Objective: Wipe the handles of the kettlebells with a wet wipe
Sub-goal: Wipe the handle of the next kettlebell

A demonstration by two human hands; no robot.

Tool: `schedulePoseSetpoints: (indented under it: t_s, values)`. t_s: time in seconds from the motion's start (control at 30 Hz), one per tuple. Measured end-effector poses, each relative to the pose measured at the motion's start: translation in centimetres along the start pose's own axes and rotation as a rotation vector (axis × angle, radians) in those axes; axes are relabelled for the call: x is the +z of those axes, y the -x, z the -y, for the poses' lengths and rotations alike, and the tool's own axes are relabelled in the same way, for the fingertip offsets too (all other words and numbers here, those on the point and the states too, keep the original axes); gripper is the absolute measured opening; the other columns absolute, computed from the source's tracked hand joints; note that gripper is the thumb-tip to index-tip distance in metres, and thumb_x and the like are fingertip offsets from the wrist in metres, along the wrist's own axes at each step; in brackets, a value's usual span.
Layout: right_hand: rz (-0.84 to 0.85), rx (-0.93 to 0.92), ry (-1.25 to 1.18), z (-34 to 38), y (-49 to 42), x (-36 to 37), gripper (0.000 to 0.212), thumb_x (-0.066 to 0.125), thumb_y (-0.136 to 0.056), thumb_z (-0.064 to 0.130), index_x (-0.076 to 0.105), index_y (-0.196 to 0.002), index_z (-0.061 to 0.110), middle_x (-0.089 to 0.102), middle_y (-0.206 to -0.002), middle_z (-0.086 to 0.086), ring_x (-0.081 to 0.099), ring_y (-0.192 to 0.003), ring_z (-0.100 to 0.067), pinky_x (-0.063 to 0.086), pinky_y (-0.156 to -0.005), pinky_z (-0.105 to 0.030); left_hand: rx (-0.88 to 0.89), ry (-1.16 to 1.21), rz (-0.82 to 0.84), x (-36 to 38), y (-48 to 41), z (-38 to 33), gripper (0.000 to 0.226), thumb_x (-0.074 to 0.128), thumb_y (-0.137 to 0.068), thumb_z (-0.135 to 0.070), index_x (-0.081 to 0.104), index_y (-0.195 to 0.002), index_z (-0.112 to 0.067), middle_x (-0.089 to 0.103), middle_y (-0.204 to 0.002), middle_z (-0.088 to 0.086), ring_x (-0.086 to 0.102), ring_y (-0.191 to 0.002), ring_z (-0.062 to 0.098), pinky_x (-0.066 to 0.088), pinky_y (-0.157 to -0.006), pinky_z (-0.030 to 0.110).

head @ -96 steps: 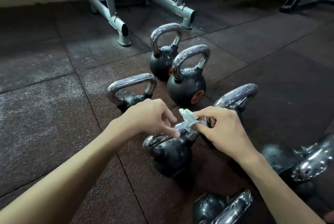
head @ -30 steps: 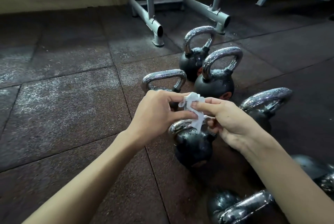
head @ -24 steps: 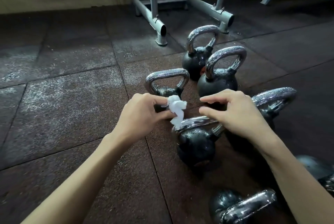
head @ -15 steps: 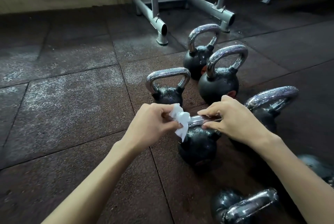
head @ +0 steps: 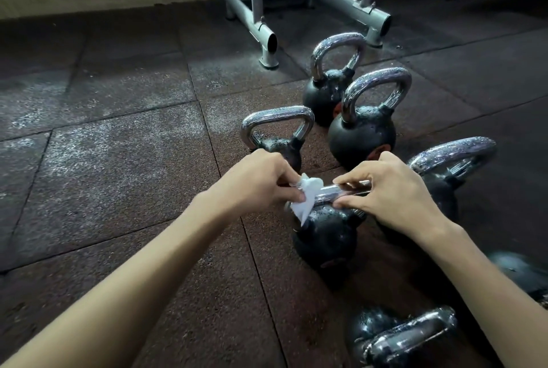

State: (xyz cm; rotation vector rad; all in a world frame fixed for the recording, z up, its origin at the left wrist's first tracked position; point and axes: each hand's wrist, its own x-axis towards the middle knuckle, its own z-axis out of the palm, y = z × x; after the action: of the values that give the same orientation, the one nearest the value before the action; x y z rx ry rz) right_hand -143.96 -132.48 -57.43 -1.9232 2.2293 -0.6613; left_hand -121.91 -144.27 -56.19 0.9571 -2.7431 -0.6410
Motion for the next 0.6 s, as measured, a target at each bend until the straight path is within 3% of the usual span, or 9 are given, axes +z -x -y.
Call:
schedulePoseSetpoints:
  t_s: [0.1, 0.2, 0.27, 0.37, 0.47, 0.5, 0.6]
  values:
    - [0.004, 0.021, -0.014, -0.2, -0.3, 0.4, 0.049, 0.085, -0.055, 0.068, 0.076, -0.1, 0.051, 0.069, -0.092, 0.013, 0.046, -0.084, -0.006, 0.047, -0.076, -0.027, 0.022, 0.051, -0.063, 0.4, 0.5, -0.5, 0.017, 0.083, -0.08, -0.044, 0.081, -0.092, -0.031, 0.073, -0.084, -0.01, 0.067, -0.078, 0.016, 0.055, -0.073, 0.038]
    - [0.035, 0.02, -0.03, -0.8, -0.5, 0.4, 0.044, 0.077, -0.052, 0.076, 0.071, -0.092, 0.061, 0.068, -0.092, 0.012, 0.047, -0.085, -0.005, 0.043, -0.072, -0.025, 0.047, -0.044, -0.091, 0.9, -0.8, -2.4, 0.024, 0.08, -0.082, -0.049, 0.08, -0.103, -0.038, 0.074, -0.098, -0.01, 0.067, -0.091, 0.017, 0.055, -0.076, 0.037]
    - [0.041, 0.014, -0.015, -1.4, -0.8, 0.3, 0.047, 0.067, -0.05, 0.085, 0.069, -0.092, 0.063, 0.068, -0.093, 0.013, 0.047, -0.085, -0.004, 0.038, -0.069, -0.021, 0.028, -0.04, -0.096, 1.1, -1.0, -2.2, 0.02, 0.079, -0.083, -0.048, 0.08, -0.099, -0.036, 0.072, -0.093, -0.009, 0.066, -0.088, 0.016, 0.053, -0.073, 0.035]
    - [0.026, 0.012, 0.022, -1.7, -0.5, 0.2, 0.055, 0.063, -0.053, 0.088, 0.071, -0.1, 0.06, 0.068, -0.095, 0.015, 0.046, -0.086, -0.005, 0.039, -0.073, -0.024, 0.032, 0.2, -0.165, 2.2, 1.1, -0.2, 0.011, 0.083, -0.083, -0.034, 0.08, -0.083, -0.024, 0.072, -0.079, -0.006, 0.062, -0.068, 0.005, 0.048, -0.064, 0.032]
    - [0.029, 0.005, 0.038, -1.2, 0.0, -0.1, 0.046, 0.07, -0.061, 0.08, 0.072, -0.101, 0.057, 0.07, -0.095, 0.017, 0.046, -0.089, -0.007, 0.042, -0.077, -0.027, -0.074, 0.546, -0.285, 4.5, 3.9, 1.0, 0.017, 0.085, -0.083, -0.017, 0.085, -0.099, -0.02, 0.08, -0.089, -0.011, 0.055, -0.064, -0.011, 0.042, -0.062, 0.013]
    - [0.026, 0.006, 0.033, -1.1, 0.2, -0.2, 0.044, 0.073, -0.063, 0.077, 0.073, -0.101, 0.057, 0.07, -0.095, 0.017, 0.048, -0.091, -0.008, 0.044, -0.079, -0.029, -0.107, 0.647, -0.317, 5.4, 4.4, 1.3, 0.022, 0.084, -0.083, -0.014, 0.084, -0.104, -0.018, 0.08, -0.095, -0.011, 0.058, -0.072, -0.011, 0.046, -0.067, 0.014]
    - [0.016, 0.04, 0.001, -0.9, 0.6, -0.7, 0.04, 0.077, -0.063, 0.072, 0.073, -0.099, 0.057, 0.064, -0.09, 0.011, 0.053, -0.09, -0.012, 0.047, -0.08, -0.032, -0.158, 0.862, -0.348, 7.0, 4.8, 1.6, 0.029, 0.084, -0.082, -0.012, 0.081, -0.11, -0.016, 0.079, -0.106, -0.006, 0.069, -0.093, 0.011, 0.057, -0.088, 0.038]
